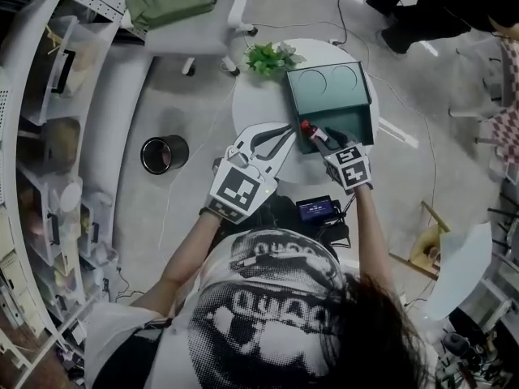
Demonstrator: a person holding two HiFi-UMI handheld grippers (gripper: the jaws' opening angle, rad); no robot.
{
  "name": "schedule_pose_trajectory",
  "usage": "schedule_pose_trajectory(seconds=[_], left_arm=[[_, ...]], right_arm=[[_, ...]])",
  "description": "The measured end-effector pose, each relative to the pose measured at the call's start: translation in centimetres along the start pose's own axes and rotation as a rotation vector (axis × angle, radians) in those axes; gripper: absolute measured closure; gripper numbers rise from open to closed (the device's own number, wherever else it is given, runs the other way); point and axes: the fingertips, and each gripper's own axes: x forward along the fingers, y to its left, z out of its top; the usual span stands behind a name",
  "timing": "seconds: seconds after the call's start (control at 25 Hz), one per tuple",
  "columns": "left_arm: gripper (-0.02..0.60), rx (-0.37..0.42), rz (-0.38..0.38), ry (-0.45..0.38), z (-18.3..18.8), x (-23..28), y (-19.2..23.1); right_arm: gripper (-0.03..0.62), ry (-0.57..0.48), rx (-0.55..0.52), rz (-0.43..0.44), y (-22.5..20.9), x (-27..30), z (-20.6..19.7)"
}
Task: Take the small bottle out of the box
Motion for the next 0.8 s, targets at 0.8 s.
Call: schedule_pose_trajectory(seconds=[0.8], left_arm=[[0.558, -0.037, 0.02, 0.007, -0.7, -0.1, 3.1]], right_arm=[[0.358, 0.381, -0.254, 0.11, 0.6, 6.8, -4.4]])
